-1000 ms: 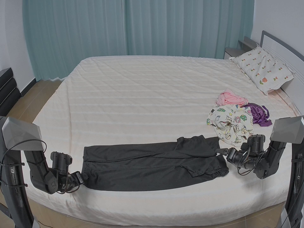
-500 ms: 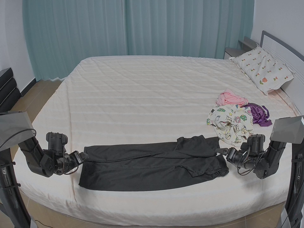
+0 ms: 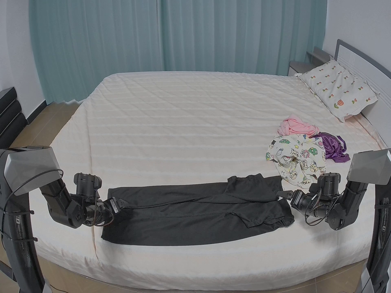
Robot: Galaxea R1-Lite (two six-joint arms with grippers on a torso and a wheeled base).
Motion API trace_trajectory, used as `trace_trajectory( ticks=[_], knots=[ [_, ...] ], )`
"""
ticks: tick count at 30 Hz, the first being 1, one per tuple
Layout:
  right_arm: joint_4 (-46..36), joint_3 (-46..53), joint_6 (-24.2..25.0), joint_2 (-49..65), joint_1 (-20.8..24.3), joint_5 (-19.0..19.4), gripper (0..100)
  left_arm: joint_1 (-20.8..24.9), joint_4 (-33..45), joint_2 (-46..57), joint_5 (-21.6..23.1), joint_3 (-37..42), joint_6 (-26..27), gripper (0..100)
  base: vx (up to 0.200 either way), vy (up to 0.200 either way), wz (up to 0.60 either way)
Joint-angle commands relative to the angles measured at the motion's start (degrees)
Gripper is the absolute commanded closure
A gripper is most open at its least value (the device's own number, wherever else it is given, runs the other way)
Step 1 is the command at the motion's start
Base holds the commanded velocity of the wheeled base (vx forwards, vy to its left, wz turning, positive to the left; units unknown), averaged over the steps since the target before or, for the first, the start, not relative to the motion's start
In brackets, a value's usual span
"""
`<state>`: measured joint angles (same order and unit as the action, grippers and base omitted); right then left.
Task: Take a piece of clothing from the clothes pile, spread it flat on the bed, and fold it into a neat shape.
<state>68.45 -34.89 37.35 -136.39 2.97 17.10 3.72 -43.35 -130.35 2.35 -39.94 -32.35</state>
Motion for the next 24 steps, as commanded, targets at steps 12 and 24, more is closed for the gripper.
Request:
trace_trajectory(
  ticks=[12, 24],
  knots=[
    [0.37, 1.23, -0.35, 0.95, 0.37, 0.12, 0, -0.11, -0.42, -3.24, -0.51, -1.11, 0.1, 100, 0.0, 0.0, 0.0],
    [1.07, -0.62, -4.74, -1.34, 4.94, -0.23, 0, -0.29, -0.42, -2.01, -0.59, 0.65, -2.98, 100, 0.0, 0.0, 0.0]
  ],
)
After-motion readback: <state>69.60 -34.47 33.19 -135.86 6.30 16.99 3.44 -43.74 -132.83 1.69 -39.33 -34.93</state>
